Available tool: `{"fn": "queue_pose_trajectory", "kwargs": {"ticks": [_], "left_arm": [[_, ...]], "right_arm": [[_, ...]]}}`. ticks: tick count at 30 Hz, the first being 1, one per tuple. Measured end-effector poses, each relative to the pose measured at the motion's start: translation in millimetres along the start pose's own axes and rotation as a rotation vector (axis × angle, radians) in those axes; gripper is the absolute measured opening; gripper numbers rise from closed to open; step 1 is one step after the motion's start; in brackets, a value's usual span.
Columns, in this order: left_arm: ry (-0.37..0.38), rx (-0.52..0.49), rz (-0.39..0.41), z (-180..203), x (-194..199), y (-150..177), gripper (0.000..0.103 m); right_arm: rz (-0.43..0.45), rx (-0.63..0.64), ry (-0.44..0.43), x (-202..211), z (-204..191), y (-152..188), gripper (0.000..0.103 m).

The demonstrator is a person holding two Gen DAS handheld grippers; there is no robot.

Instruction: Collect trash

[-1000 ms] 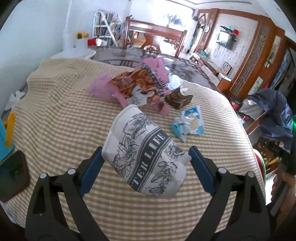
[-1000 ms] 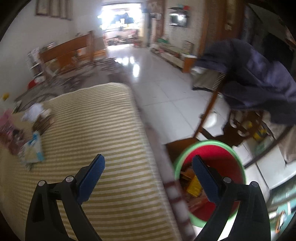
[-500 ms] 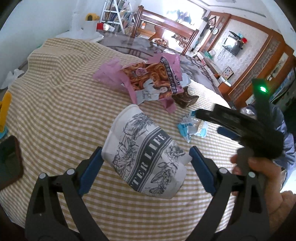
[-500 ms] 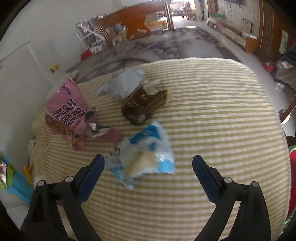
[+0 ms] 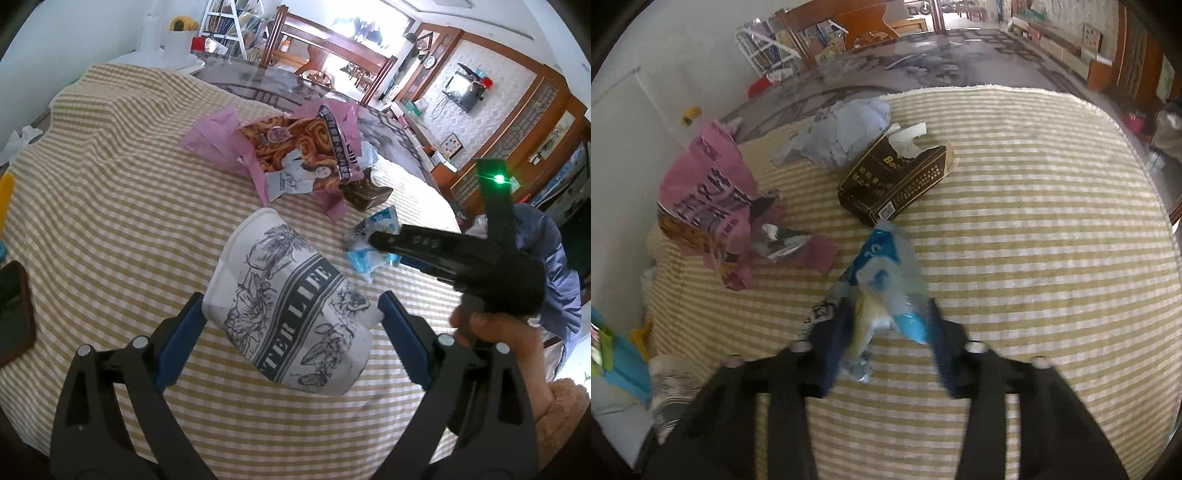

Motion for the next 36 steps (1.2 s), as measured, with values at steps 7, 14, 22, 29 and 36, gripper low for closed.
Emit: {"fn": "queue_pose_trajectory", "kwargs": {"ticks": [7, 14, 22, 29, 36], "left_arm": [[-0.002, -0.004, -0.015, 0.2, -5.6, 2.2, 0.091], [-0.002, -0.011, -0.028, 0.7, -10.4, 3.2, 0.091], [-0.010, -0.017, -0.035, 0.5, -13.0, 5.5, 0.091], [-0.007, -0.021, -0.038, 1.6, -13.1, 7.4, 0.091], [-0.008, -0.023, -0.040, 3.7, -14.3, 9.1, 0.091]], "right_arm": [[0.030, 0.048, 0.007, 29.1, 11.5, 14.3, 0.028], [0.010, 0.201, 0.091, 44.9, 18.6, 47.2, 0.028], [0.032, 0.196, 0.117, 50.1, 25.9, 56.5, 0.055], [0.069, 0.116, 0.105, 60.4, 36.3, 50.3, 0.070], [0.023, 0.008, 0.059, 46.9, 41.8, 53.5, 0.075]]}}
Point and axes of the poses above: each gripper's, at about its wrist camera, not at the fingertips, and x roughly against the way its jaws point, z to its right, y to its underside, the point moved 8 cm from there along -x, roughly the way its jaws point, and after that the axes turned 1 degree about x, right-handed, at the moved point
